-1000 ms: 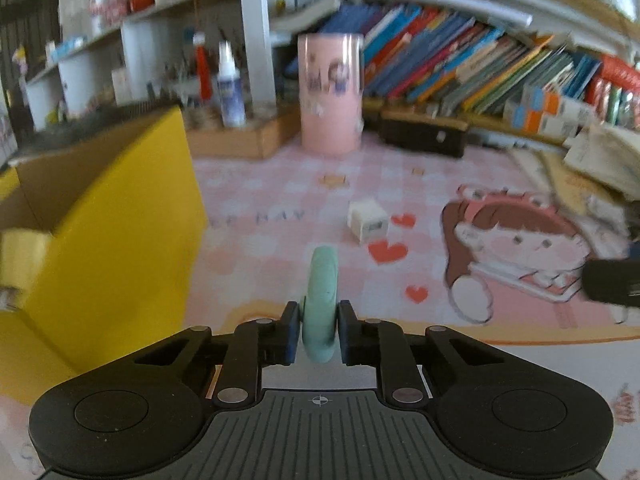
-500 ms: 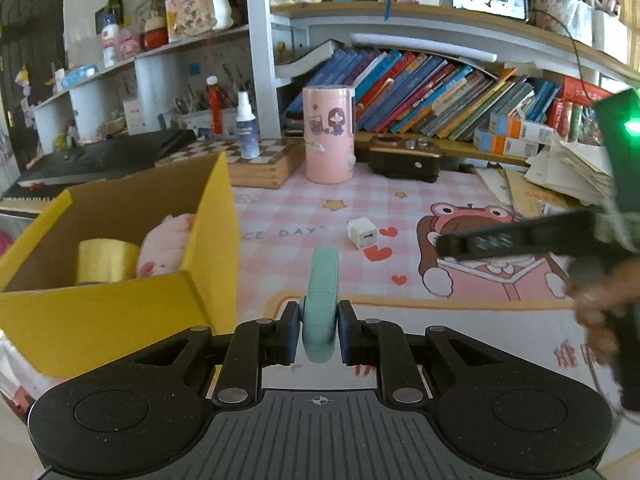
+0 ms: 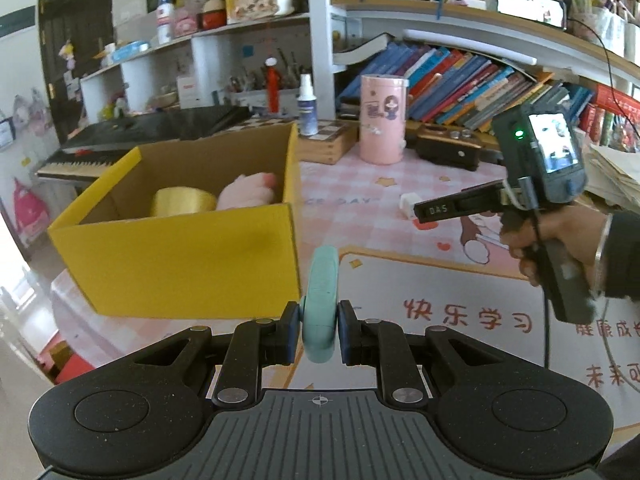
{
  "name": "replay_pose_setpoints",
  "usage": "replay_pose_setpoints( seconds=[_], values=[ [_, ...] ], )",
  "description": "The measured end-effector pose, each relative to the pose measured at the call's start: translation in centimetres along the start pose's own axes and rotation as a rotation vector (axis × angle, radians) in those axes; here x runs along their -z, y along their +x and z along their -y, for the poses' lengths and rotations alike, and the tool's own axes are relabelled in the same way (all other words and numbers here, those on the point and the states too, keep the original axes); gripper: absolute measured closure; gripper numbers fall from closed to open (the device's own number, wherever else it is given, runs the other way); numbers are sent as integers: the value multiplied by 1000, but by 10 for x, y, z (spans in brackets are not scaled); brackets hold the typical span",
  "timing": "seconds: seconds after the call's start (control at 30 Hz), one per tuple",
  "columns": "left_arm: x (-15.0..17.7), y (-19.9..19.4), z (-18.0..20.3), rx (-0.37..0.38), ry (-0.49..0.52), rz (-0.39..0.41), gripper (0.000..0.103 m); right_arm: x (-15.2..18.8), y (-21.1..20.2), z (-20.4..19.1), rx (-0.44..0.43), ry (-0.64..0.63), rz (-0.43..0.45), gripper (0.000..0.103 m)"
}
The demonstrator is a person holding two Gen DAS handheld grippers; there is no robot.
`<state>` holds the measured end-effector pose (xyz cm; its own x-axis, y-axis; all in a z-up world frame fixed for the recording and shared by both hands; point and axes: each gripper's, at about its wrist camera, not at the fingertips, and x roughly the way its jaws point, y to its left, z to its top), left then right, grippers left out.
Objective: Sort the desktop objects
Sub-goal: 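Lower the right tool onto the white charger plug and close on it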
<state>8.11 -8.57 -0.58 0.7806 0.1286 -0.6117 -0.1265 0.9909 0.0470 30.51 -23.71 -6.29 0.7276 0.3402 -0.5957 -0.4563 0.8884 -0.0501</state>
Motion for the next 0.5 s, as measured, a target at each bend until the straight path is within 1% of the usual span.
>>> replay_pose_setpoints(
  seconds=[0.13,0.17,0.3,0.37,0.43,0.47,0.5],
  values=[
    [3,-4,-6,-20,-24,-2,85,-5,22,-6,-15,-19,-6,36],
    [3,-5,-8,-23,-27,-3,85,-6,28,-9,-13,-23,-14,38],
    [4,-7,-10,-29,-28,-4,85,-9,47,-14,-5,-22,-45,52],
    [5,-8,-11,-28,-28,-2,85,-9,50,-14,-4,-17,-39,56],
    [5,-8,-12,-25,-30,0,85,-10,53,-14,-10,-13,-35,64],
    [5,-8,-11,-24,-32,0,85,-10,54,-13,-18,-9,-35,74],
    [5,-8,-12,-22,-32,2,85,-11,54,-13,-22,-5,-37,79]
  ],
)
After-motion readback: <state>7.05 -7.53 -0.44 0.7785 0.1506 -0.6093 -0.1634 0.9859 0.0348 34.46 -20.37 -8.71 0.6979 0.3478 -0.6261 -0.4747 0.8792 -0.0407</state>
